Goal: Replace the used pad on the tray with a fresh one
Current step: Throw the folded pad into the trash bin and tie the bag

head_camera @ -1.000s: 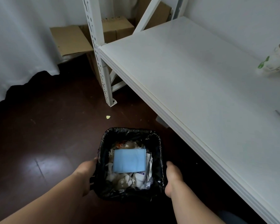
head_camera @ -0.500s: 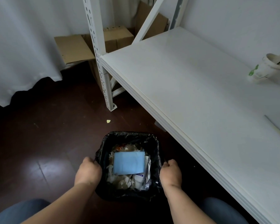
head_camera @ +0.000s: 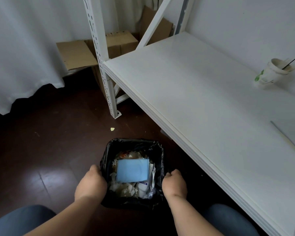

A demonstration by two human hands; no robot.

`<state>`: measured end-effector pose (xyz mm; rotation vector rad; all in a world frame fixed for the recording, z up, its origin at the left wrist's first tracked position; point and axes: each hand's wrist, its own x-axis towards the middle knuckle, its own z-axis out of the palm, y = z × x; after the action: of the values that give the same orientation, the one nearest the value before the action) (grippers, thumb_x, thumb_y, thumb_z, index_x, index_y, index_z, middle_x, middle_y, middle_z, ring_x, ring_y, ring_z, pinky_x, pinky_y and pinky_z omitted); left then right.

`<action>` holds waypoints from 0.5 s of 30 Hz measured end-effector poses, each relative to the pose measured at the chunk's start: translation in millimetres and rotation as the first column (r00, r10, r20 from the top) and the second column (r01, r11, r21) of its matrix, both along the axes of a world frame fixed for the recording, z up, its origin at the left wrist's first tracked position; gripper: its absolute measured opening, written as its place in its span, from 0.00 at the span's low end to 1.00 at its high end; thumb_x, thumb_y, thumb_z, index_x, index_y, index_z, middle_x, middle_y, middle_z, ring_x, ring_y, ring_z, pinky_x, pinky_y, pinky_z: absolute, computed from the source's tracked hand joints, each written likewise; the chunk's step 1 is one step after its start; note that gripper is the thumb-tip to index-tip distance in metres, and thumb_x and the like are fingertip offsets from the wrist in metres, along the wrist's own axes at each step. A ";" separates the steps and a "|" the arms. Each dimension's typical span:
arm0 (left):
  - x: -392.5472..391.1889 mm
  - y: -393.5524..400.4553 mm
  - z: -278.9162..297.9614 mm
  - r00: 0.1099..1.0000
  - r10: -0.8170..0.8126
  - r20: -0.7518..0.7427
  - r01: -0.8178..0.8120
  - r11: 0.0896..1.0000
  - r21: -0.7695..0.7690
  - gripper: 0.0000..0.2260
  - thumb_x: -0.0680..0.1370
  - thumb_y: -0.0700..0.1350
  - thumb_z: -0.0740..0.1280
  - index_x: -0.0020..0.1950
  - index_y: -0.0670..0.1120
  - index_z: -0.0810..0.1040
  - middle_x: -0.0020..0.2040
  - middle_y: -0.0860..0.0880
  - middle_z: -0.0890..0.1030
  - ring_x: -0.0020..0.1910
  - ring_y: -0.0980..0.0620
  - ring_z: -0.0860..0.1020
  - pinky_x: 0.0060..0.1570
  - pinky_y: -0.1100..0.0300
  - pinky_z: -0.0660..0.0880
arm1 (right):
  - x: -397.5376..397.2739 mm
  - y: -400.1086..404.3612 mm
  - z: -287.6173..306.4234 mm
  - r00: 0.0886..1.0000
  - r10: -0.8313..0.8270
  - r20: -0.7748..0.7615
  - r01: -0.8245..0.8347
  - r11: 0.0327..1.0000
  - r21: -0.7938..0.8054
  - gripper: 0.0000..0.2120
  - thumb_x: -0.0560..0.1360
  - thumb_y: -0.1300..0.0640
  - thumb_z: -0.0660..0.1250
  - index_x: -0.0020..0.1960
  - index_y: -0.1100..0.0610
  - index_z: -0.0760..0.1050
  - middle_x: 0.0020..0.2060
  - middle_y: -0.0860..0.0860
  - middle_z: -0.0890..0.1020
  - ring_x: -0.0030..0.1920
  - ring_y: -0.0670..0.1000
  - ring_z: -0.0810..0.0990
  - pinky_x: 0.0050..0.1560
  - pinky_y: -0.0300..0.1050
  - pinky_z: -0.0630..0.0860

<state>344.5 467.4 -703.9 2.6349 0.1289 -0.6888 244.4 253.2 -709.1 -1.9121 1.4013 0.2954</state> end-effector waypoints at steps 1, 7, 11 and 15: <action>-2.3 0.5 -0.4 1.000 -0.018 0.002 0.018 1.000 0.006 0.05 0.77 0.38 0.55 0.43 0.46 0.66 0.36 0.49 0.72 0.37 0.45 0.73 0.37 0.52 0.68 | -0.5 0.9 1.5 1.000 -0.001 0.005 0.001 1.000 0.002 0.11 0.82 0.56 0.56 0.61 0.60 0.70 0.54 0.59 0.81 0.54 0.60 0.81 0.43 0.42 0.69; 0.6 10.3 -4.8 0.970 0.182 -0.160 -0.202 0.972 -0.120 0.04 0.77 0.43 0.61 0.47 0.43 0.71 0.42 0.42 0.78 0.42 0.41 0.77 0.41 0.53 0.74 | -15.1 1.5 -2.5 0.998 -0.059 0.021 0.058 0.997 0.054 0.06 0.78 0.59 0.60 0.53 0.59 0.73 0.44 0.55 0.80 0.44 0.56 0.78 0.41 0.40 0.69; 3.6 34.0 -43.9 0.882 0.298 -0.366 -0.385 0.903 -0.192 0.07 0.74 0.46 0.61 0.49 0.46 0.73 0.46 0.39 0.80 0.46 0.38 0.80 0.41 0.40 0.82 | -23.0 5.0 -3.8 0.998 -0.062 0.009 0.062 0.994 0.085 0.05 0.77 0.57 0.61 0.48 0.58 0.74 0.44 0.55 0.81 0.48 0.58 0.81 0.44 0.42 0.73; -9.5 37.6 -39.4 0.855 0.332 -0.399 -0.453 0.853 -0.259 0.10 0.74 0.49 0.62 0.50 0.44 0.74 0.49 0.39 0.80 0.50 0.36 0.80 0.46 0.39 0.81 | -27.3 9.4 -2.4 0.989 -0.129 0.075 0.120 0.985 0.124 0.10 0.76 0.53 0.62 0.41 0.58 0.73 0.37 0.54 0.79 0.43 0.60 0.79 0.44 0.48 0.77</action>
<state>335.0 504.9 -743.4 2.0392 0.5862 -0.9160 217.2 262.7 -711.5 -1.7126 1.4092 0.2315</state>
